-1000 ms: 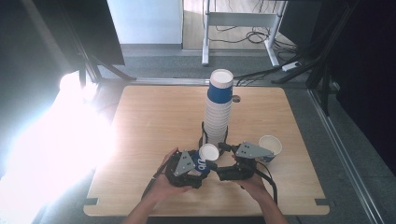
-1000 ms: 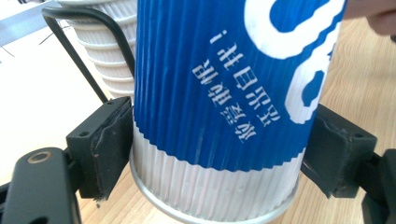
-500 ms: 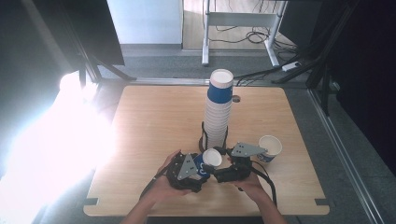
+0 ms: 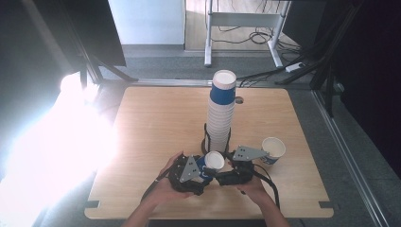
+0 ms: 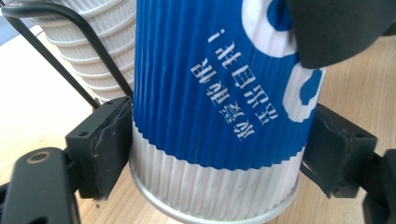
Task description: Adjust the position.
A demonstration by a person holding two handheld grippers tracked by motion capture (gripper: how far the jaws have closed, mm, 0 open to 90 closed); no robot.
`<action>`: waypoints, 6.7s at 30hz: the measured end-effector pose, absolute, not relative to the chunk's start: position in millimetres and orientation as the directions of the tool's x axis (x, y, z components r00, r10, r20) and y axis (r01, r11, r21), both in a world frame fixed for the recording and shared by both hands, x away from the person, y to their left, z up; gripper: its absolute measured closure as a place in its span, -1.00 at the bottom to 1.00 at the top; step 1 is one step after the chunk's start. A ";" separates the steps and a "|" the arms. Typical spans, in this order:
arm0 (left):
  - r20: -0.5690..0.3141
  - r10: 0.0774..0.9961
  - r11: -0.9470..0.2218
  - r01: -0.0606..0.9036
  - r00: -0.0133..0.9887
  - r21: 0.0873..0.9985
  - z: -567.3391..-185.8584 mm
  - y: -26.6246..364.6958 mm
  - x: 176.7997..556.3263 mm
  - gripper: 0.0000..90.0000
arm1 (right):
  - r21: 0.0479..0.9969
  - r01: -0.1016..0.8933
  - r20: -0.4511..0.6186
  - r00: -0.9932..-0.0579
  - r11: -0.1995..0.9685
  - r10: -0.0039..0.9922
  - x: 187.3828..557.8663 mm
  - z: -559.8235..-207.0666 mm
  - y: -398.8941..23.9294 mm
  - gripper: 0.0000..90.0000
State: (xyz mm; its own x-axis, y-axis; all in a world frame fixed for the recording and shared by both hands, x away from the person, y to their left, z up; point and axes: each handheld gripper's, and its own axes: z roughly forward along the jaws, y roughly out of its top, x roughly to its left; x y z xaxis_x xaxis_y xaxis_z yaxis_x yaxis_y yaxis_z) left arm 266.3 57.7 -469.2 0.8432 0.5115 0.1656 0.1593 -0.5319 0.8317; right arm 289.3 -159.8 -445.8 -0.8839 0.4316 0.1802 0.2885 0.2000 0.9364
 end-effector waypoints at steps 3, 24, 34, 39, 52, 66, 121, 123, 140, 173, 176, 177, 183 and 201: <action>0.139 0.531 -0.497 0.174 0.836 0.850 -470.1 58.7 267.6 -0.76 | 0.943 0.276 0.171 -0.883 0.188 0.436 288.3 -445.1 -160.9 -0.39; -0.004 0.529 -0.349 0.222 0.849 0.910 -481.0 61.9 272.3 -0.73 | 0.952 0.293 0.234 -0.887 0.093 0.399 285.6 -445.3 -165.8 -0.39; 0.042 0.530 -0.400 0.206 0.847 0.893 -479.8 61.9 272.5 -0.68 | 0.942 0.317 0.249 -0.883 0.113 0.398 288.4 -446.8 -167.1 -0.43; 0.076 0.526 -0.441 0.195 0.847 0.876 -474.5 66.3 273.5 -0.68 | 0.946 0.307 0.238 -0.878 0.106 0.416 287.6 -442.4 -170.6 -0.53; 0.211 0.491 -0.592 0.146 0.845 0.793 -453.5 73.1 280.1 -0.68 | 0.950 0.287 0.209 -0.876 0.121 0.434 287.7 -430.1 -184.0 -0.66; 0.301 0.389 -0.692 0.060 0.870 0.719 -443.9 65.0 277.9 -0.68 | 0.922 0.327 0.233 -0.895 0.205 0.381 290.9 -443.8 -170.1 -0.60; -0.009 0.415 -0.308 0.150 0.910 0.940 -464.3 73.0 284.7 -0.81 | 0.937 0.329 0.275 -0.899 0.113 0.339 293.2 -438.2 -190.5 -0.39; -0.016 0.413 -0.302 0.154 0.910 0.941 -464.5 73.6 284.1 -0.81 | 0.936 0.333 0.279 -0.899 0.111 0.337 293.2 -438.1 -190.8 -0.39; -0.047 0.394 -0.270 0.165 0.918 0.949 -463.1 76.2 286.5 -0.90 | 0.930 0.351 0.298 -0.895 0.112 0.332 294.8 -442.2 -189.0 -0.38; -0.023 0.353 -0.282 0.130 0.935 0.950 -464.8 78.0 288.5 -0.76 | 0.916 0.386 0.339 -0.891 0.110 0.302 301.1 -445.5 -191.9 -0.42; -0.022 0.352 -0.281 0.128 0.936 0.951 -464.0 78.7 289.0 -0.76 | 0.918 0.381 0.332 -0.891 0.113 0.309 300.9 -445.4 -190.7 -0.43; -0.021 0.351 -0.281 0.127 0.936 0.951 -463.8 78.9 289.2 -0.76 | 0.918 0.381 0.332 -0.891 0.113 0.309 300.9 -445.4 -190.7 -0.43; -0.025 0.348 -0.275 0.127 0.937 0.953 -463.5 79.5 289.3 -0.75 | 0.921 0.374 0.325 -0.894 0.112 0.310 300.3 -444.9 -190.5 -0.43; 0.002 0.364 -0.317 0.122 0.931 0.940 -456.8 88.0 292.5 -0.72 | 0.929 0.358 0.307 -0.886 0.091 0.348 299.2 -438.8 -196.9 -0.51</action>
State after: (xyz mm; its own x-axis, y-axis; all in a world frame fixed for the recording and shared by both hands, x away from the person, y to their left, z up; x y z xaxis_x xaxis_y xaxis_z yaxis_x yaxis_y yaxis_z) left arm 292.5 88.0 -456.8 0.9315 0.3638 0.0018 0.1221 -0.3172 0.9405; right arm 299.2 -196.9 -438.8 -0.8858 0.3480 0.3071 0.3580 0.0914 0.9292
